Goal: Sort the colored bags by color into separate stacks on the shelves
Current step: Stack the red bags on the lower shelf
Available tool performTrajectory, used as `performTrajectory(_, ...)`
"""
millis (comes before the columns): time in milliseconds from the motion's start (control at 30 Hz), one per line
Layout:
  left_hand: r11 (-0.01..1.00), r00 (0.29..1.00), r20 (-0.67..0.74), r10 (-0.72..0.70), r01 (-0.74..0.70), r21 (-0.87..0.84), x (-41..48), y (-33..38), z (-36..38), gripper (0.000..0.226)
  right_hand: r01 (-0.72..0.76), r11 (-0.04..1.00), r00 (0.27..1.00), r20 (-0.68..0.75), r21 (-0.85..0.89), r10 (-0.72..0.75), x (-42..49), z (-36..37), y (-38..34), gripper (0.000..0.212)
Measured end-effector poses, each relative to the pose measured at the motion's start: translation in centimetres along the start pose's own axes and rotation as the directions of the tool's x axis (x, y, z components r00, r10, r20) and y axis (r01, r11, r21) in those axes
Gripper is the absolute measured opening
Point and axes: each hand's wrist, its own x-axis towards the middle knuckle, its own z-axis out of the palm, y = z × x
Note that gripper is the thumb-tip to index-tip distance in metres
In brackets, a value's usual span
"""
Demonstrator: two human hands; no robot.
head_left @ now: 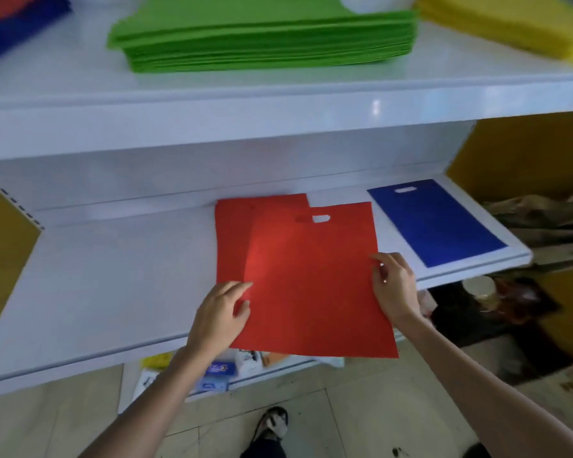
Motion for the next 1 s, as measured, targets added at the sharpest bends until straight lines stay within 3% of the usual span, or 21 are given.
performTrajectory(167, 0.993, 0.992, -0.084, -0.097, 0.102, 0.056, 2.5, -5.2, 0.0, 0.034, 0.148, 0.989, 0.985, 0.096, -0.008, -0.146, 5.6, 8.0, -2.1, 0.035)
performTrajectory(267, 0.983, 0.986, -0.044, -0.163, 0.166, 0.078, 4.3, -6.8, 1.1, 0.041, 0.214, 0.96, 0.967, 0.181, -0.182, -0.181, 8.0, 11.5, -2.4, 0.05)
performTrajectory(400, 0.939, 0.942, 0.168, -0.292, 0.25, 0.235, 5.6, -7.8, 2.9, 0.053, 0.066, 0.916, 0.941, 0.331, -0.397, 0.076, 8.8, 14.2, -1.9, 0.05)
performTrajectory(467, 0.931, 0.927, 0.185, -0.326, 0.28, 0.236, 5.9, -7.8, 3.2, 0.051, 0.01, 0.908, 0.936, 0.324, -0.418, 0.139, 8.5, 14.6, -1.6, 0.046)
performTrajectory(600, 0.943, 0.93, 0.172, -0.324, 0.302, 0.14, 6.4, -7.2, 3.7, 0.046, 0.064, 0.918, 0.947, 0.315, -0.391, 0.068, 8.8, 14.7, -1.0, 0.047)
performTrajectory(833, 0.904, 0.89, 0.213, -0.403, 0.35, 0.244, 5.6, -4.3, 1.5, 0.055, 0.038, 0.931, 0.938, 0.333, -0.364, 0.092, 7.0, 11.2, -3.0, 0.053)
performTrajectory(1000, 0.958, 0.946, 0.172, -0.275, 0.254, 0.131, 3.2, 0.4, -2.7, 0.044, 0.069, 0.978, 0.97, 0.243, -0.197, -0.02, 4.0, 3.9, -6.1, 0.055)
